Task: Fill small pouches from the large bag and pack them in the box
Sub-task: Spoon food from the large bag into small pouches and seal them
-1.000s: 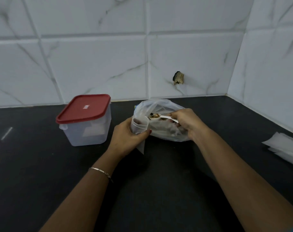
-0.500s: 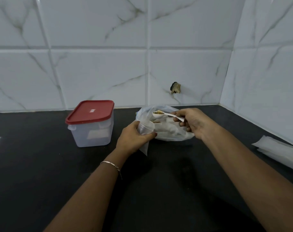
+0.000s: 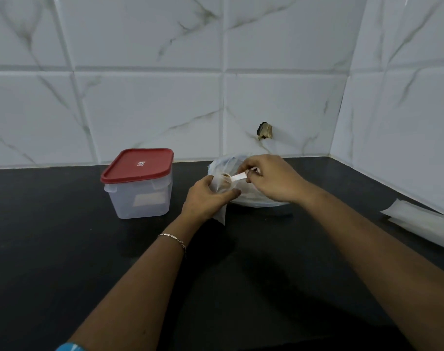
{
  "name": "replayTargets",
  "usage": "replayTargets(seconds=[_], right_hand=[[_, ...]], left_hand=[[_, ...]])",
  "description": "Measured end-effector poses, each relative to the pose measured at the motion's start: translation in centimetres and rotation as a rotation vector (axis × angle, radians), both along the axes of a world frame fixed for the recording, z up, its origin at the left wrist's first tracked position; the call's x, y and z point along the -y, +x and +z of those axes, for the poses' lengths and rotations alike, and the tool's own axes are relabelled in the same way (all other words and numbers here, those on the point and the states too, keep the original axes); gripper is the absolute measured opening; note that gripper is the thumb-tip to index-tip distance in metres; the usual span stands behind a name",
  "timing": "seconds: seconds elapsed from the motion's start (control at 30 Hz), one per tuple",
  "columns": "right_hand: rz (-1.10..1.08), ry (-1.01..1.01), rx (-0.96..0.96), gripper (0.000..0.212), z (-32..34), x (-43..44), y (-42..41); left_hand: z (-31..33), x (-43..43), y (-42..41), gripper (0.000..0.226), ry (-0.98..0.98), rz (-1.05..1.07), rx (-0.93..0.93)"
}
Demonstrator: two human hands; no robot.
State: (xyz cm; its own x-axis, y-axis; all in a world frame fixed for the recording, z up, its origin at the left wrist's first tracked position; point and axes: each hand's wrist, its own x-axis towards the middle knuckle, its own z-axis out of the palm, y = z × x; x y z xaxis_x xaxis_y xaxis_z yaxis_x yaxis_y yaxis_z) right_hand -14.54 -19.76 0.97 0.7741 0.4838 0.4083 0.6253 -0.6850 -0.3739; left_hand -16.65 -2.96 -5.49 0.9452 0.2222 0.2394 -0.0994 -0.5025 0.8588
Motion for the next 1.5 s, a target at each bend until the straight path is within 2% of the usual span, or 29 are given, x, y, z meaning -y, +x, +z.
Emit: replayTargets(seconds=[0.1, 0.17, 0.23, 0.33, 0.43, 0.5, 0.63, 0.7, 0.77, 0.83, 0.97, 1.03, 1.13, 1.2, 1.23, 1.3, 1.4, 1.5], right_hand=[[0.058, -0.202, 0.421, 0.025, -0.9, -0.3, -0.3], [0.046, -0.300, 0.629, 0.026, -1.3, -0.3, -0.5], [0.050, -0.289, 0.744, 0.029, -1.9, 0.1, -0.4], [0.079, -0.214, 0.803, 0.031, -2.6, 0.7, -0.3], [0.093, -0.179, 0.778, 0.029, -3.0, 1.0, -0.1], [0.065, -0.058, 0.683, 0.027, -3.2, 1.0, 0.1], [-0.082, 0.506, 0.176, 0.020, -3.3, 1.7, 1.2], [-0.127, 0.584, 0.027, 0.017, -3.2, 2.5, 2.4], [-0.117, 0.439, -0.052, 0.016, -2.9, 3.2, 3.3], [-0.124, 0.216, -0.023, 0.018, -3.0, 3.3, 3.9], [-0.223, -0.059, 0.237, 0.023, -3.9, 2.0, 4.0], [-0.191, -0.146, 0.318, 0.022, -4.3, 1.1, 4.0], [-0.111, -0.213, 0.365, 0.015, -4.3, 0.7, 3.3], [-0.060, -0.216, 0.327, 0.016, -4.3, 1.1, 2.5], [-0.034, -0.212, 0.287, 0.019, -4.2, 1.5, 2.1], [0.003, -0.234, 0.196, 0.028, -4.3, 2.0, 1.5], [0.008, -0.251, 0.109, 0.033, -4.3, 2.7, 1.3], [-0.018, -0.139, -0.011, 0.028, -3.5, 4.1, 1.3]], left_hand=[[-0.1, -0.1, 0.1, 0.068, -0.050, 0.008, 0.018], [-0.3, -0.2, 0.2, 0.068, -0.079, 0.007, 0.021], [-0.4, -0.2, 0.4, 0.056, -0.092, -0.012, 0.018], [-0.7, -0.5, 1.0, 0.045, -0.114, -0.036, 0.017], [-0.9, -0.7, 1.2, 0.044, -0.129, -0.046, 0.021], [-1.0, -0.7, 1.2, 0.046, -0.124, -0.053, 0.028], [-0.9, -0.7, 1.1, 0.038, -0.106, -0.050, 0.017], [-0.7, -0.6, 1.1, 0.033, -0.064, -0.009, 0.020], [-0.6, -0.6, 1.0, 0.039, 0.009, 0.032, -0.006], [-0.5, -0.6, 0.9, 0.051, 0.072, 0.056, -0.058], [0.1, -0.6, 0.6, 0.060, 0.187, 0.053, -0.125], [0.6, -0.3, 0.4, 0.045, 0.153, 0.061, -0.077], [1.5, 0.2, 0.1, 0.021, 0.000, 0.090, 0.094], [2.0, 0.6, -0.2, 0.008, -0.049, 0.069, 0.165], [2.0, 0.7, -0.3, 0.009, -0.052, 0.044, 0.165], [1.6, 0.6, -0.2, 0.027, -0.005, 0.002, 0.108], [1.1, 0.2, -0.2, 0.060, 0.209, 0.028, -0.009], [1.2, -0.3, -0.4, 0.055, 0.239, 0.065, -0.063]])
